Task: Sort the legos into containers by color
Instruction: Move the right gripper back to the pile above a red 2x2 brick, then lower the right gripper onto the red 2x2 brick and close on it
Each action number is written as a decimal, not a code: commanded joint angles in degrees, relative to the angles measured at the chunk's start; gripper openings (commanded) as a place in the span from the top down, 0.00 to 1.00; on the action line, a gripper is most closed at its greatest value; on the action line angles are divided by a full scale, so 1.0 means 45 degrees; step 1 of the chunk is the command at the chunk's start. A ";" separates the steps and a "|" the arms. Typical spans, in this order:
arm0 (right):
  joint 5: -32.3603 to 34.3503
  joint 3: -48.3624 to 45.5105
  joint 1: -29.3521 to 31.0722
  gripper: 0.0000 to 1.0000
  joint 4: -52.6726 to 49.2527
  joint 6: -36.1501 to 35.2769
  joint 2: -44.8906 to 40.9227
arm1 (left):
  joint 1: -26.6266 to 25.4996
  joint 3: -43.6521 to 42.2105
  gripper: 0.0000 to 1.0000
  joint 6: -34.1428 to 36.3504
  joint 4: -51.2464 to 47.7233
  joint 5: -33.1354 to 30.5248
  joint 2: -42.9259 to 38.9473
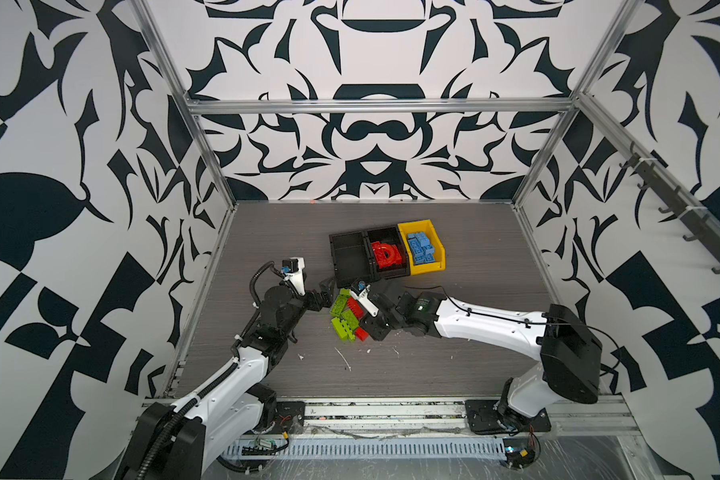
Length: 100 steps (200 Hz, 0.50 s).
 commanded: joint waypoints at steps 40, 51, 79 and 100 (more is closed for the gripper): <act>0.0147 -0.0233 0.0571 0.40 0.0978 -0.0132 0.0578 | 0.0075 -0.0114 0.00 -0.0205 -0.0245 -0.0492 -0.0141; 0.0030 -0.0236 0.0655 0.40 0.1180 -0.0123 0.0722 | 0.0075 -0.0095 0.00 -0.0204 -0.0270 -0.0433 -0.0128; 0.0174 -0.0068 0.0813 0.39 0.1123 -0.0094 0.1176 | 0.0074 -0.0094 0.00 -0.0220 -0.0288 -0.0451 -0.0196; 0.0485 -0.0059 0.0832 0.39 0.1111 -0.0006 0.1426 | 0.0074 -0.0113 0.00 -0.0205 -0.0301 -0.0472 -0.0206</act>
